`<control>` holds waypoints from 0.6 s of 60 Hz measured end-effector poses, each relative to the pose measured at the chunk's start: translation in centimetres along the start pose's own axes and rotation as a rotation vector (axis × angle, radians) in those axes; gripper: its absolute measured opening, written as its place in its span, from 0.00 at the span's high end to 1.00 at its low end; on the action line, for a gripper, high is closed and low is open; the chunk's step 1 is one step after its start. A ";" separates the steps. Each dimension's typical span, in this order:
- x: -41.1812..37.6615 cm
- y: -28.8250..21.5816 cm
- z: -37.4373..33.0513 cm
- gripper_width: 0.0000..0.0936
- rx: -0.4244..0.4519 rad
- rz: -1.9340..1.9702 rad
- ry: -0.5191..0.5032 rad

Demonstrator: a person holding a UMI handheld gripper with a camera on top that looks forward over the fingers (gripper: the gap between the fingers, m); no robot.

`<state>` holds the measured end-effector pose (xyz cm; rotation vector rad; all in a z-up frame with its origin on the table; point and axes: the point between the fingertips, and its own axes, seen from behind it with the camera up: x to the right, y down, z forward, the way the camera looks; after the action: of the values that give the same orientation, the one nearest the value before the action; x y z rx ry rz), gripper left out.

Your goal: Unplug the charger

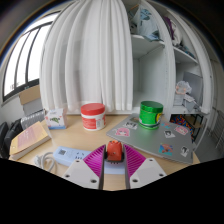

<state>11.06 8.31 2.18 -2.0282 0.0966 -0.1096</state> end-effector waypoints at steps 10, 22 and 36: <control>0.3 -2.1 0.1 0.84 0.049 0.021 -0.037; 0.2 -2.2 0.1 0.87 0.070 0.005 -0.061; 2.3 -14.2 -8.5 0.87 0.338 0.045 -0.063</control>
<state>12.65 6.72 18.74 -1.6896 0.0780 -0.0310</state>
